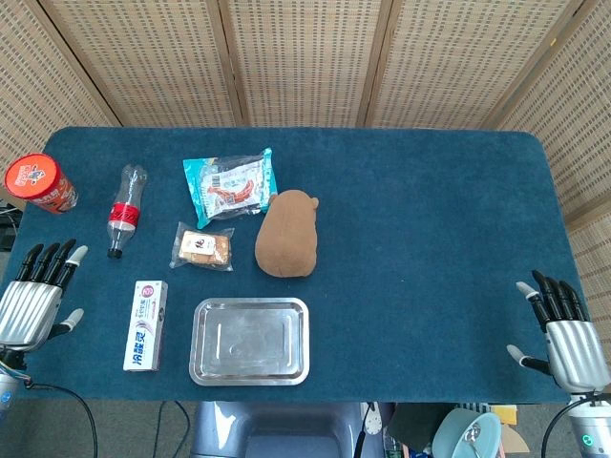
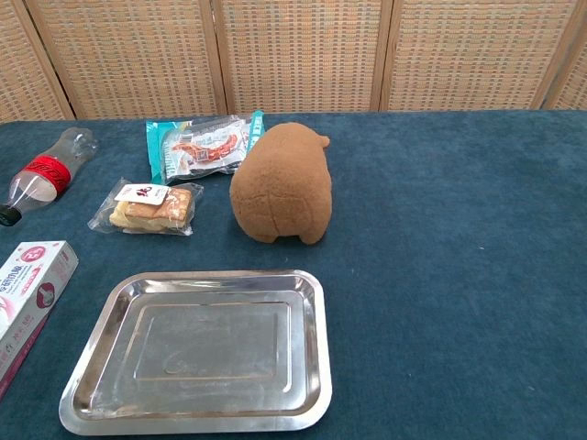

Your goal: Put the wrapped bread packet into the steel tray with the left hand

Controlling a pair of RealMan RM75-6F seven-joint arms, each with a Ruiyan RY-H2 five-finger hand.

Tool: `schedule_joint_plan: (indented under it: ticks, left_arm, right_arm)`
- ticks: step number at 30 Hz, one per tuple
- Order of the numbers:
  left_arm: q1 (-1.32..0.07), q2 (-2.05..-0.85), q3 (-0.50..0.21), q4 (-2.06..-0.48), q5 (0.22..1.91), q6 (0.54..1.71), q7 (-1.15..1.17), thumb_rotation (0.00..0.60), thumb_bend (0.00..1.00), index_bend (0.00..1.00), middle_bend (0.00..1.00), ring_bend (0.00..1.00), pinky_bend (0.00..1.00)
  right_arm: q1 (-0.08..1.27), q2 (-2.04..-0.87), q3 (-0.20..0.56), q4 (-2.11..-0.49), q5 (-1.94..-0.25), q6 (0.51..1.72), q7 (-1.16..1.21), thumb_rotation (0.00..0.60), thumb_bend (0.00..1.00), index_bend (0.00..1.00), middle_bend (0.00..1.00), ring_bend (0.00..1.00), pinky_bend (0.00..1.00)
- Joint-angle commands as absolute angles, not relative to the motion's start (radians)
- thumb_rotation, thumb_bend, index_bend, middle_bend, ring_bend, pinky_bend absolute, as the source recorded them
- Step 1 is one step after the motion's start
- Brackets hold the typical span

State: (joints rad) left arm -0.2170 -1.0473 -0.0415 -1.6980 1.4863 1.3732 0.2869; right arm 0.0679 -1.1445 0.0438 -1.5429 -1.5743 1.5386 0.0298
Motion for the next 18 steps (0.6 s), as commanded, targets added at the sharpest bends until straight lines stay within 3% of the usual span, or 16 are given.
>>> schedule_joint_plan:
  ticks: [1,18]
  left_arm:
    - [-0.221,-1.047,-0.045,-1.702,1.481,1.369,0.294,0.6,0.26,0.0,0.0,0.0,0.0]
    - [-0.244,-1.043,-0.055,-1.719,1.465,1.339,0.316,0.6,0.26,0.0,0.0,0.0,0.0]
  right_arm:
    - [0.07,-1.144,0.047,-1.539,-1.572,1.536,0.036,0.6,0.09,0.11,0.0,0.0,0.0]
    - [0.074,-1.156,0.051,-1.518,-1.567,1.531,0.05,0.6,0.09,0.11,0.0,0.0,0.0]
